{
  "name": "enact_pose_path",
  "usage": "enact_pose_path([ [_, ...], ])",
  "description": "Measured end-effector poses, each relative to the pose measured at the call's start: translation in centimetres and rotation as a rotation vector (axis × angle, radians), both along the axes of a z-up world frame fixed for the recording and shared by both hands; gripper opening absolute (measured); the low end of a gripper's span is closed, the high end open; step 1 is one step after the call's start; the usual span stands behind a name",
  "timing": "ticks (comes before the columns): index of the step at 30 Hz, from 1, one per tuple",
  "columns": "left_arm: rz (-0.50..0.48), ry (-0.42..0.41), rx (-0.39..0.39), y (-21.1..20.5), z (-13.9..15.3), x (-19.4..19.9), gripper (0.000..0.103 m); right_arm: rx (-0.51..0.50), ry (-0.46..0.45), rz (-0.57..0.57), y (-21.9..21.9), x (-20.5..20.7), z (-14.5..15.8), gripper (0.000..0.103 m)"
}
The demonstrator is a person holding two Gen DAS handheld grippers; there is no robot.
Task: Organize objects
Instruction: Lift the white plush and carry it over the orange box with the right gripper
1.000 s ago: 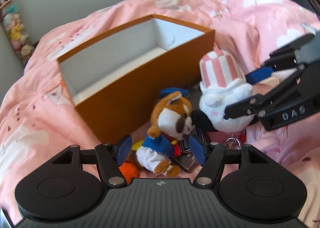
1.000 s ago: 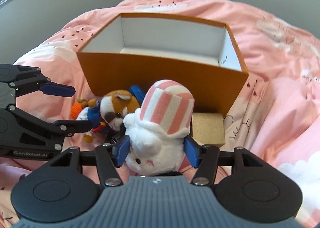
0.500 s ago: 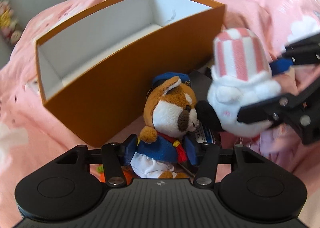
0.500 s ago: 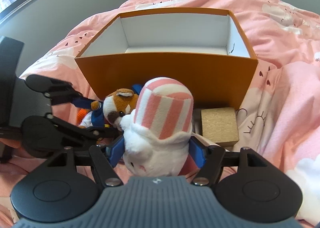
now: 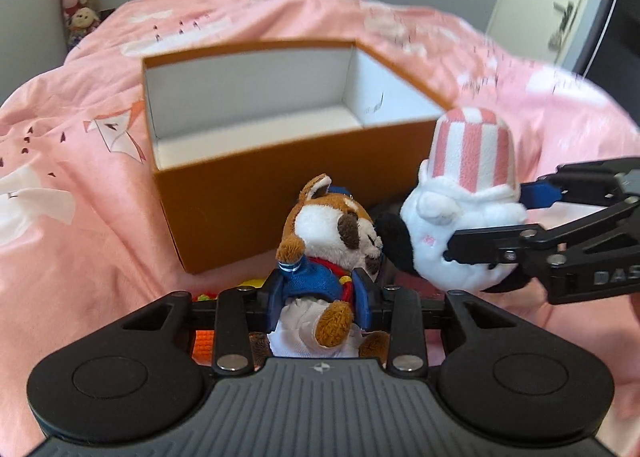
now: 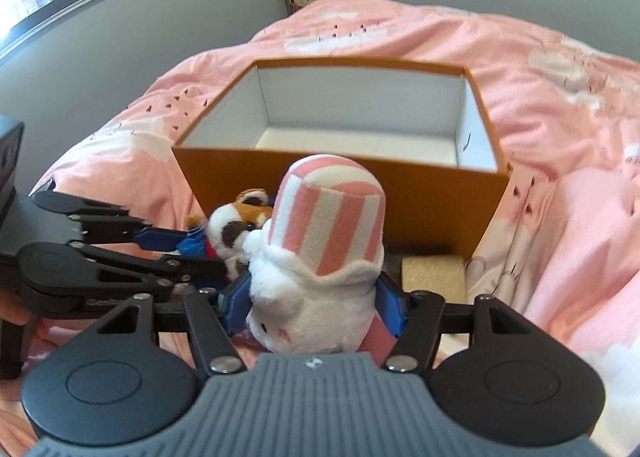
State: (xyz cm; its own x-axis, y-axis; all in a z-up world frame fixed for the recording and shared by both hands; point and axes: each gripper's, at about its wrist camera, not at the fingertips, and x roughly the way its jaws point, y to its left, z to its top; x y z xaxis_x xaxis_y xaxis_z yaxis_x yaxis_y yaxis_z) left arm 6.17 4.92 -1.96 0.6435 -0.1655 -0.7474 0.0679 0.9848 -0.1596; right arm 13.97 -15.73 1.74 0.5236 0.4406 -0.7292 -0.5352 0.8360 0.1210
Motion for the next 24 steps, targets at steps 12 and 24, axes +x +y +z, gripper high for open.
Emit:
enact_pose_path([
  [12, 0.109, -0.194, -0.134, 1.5, 6.1, 0.4, 0.04, 0.002, -0.138, 0.013, -0.4, 1.1, 5.2, 0.065],
  [24, 0.233, -0.257, -0.137, 3.3, 8.2, 6.9, 0.04, 0.018, -0.232, 0.03, 2.2, 6.5, 9.0, 0.065],
])
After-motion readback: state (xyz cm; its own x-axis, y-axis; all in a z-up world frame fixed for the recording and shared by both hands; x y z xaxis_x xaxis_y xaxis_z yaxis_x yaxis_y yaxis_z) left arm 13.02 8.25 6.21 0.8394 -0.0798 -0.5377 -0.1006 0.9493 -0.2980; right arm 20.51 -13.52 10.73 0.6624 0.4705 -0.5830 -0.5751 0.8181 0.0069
